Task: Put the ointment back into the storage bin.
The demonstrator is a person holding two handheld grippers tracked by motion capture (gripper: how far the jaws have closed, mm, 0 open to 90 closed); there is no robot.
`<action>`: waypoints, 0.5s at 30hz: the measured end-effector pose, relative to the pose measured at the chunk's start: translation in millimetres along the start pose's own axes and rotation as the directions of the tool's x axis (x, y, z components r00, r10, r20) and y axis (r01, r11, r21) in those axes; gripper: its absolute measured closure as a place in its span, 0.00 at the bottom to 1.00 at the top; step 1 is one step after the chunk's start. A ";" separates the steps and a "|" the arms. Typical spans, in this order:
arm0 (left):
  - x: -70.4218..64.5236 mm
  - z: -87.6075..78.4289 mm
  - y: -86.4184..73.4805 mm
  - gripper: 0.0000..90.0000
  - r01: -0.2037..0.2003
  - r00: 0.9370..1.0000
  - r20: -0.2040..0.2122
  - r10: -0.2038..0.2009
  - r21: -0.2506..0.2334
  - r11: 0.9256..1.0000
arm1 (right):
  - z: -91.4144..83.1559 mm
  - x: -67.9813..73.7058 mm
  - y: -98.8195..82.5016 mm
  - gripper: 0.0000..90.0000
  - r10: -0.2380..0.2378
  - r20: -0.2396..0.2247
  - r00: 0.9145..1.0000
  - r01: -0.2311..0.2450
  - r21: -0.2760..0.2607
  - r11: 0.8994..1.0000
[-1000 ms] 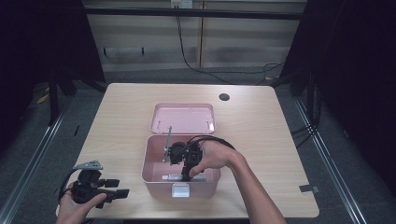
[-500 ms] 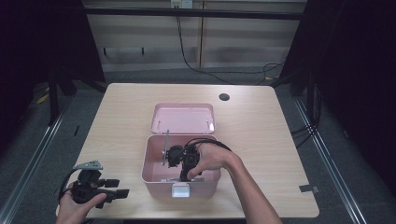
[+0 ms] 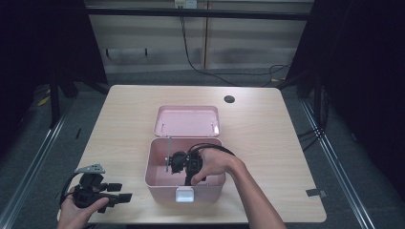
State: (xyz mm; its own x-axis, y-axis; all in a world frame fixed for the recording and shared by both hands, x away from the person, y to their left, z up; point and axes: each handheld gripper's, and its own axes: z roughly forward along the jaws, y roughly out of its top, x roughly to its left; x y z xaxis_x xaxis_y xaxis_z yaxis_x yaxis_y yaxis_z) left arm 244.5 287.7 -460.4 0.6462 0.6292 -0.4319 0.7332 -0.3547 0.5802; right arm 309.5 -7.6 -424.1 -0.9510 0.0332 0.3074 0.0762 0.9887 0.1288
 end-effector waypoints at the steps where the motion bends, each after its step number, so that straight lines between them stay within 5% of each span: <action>1: 0.0 0.0 0.0 0.32 0.000 1.000 0.000 0.000 0.000 1.000 | 0.8 -0.4 0.2 0.80 -0.002 -0.001 1.000 0.002 -0.004 1.000; 15: -0.4 0.4 0.0 0.32 -0.002 1.000 -0.004 0.002 0.000 1.000 | 6.2 -4.0 1.7 0.79 0.018 -0.027 0.999 -0.017 0.030 0.999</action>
State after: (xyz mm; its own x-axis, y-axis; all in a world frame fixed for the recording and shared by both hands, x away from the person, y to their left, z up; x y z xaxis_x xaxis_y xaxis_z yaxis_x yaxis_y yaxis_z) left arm 244.3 287.1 -460.4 0.6465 0.6313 -0.4284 0.7322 -0.3557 0.5808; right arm 311.5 -5.1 -431.0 -0.9411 0.0472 0.3348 0.0836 0.9920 0.0950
